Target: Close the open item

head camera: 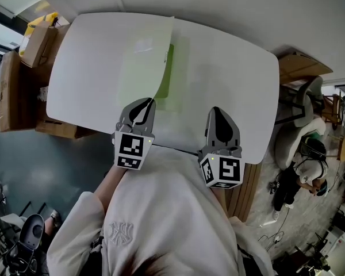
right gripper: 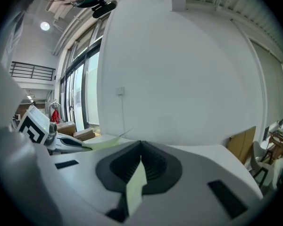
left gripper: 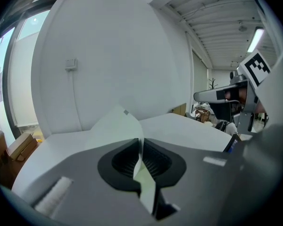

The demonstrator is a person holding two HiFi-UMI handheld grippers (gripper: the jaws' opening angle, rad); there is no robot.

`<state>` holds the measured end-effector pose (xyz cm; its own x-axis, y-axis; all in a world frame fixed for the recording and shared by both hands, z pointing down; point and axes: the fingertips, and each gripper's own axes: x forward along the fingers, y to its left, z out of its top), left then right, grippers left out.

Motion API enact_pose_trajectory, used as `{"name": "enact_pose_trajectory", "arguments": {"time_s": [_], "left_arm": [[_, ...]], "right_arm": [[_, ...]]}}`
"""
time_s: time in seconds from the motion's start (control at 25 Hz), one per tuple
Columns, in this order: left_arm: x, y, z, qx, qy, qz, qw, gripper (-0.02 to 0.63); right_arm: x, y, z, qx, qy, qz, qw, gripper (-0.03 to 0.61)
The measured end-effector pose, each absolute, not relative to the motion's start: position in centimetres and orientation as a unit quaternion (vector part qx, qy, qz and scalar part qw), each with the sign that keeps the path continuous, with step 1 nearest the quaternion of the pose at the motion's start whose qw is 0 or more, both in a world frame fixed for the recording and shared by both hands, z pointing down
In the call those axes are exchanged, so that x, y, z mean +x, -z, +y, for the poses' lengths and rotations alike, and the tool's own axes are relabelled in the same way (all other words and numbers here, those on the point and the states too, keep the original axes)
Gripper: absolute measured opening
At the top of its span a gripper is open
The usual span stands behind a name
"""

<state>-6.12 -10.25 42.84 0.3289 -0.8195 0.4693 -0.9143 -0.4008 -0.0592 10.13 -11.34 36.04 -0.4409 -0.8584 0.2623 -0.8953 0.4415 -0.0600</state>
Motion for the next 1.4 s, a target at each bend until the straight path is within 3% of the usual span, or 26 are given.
{"name": "enact_pose_trajectory", "arguments": {"time_s": [1.4], "left_arm": [[-0.8, -50.1, -10.7, 0.828, -0.297, -0.456, 0.134, 0.035]], "right_arm": [[10.8, -37.5, -11.6, 0.525, -0.116, -0.837, 0.101, 0.009]]}}
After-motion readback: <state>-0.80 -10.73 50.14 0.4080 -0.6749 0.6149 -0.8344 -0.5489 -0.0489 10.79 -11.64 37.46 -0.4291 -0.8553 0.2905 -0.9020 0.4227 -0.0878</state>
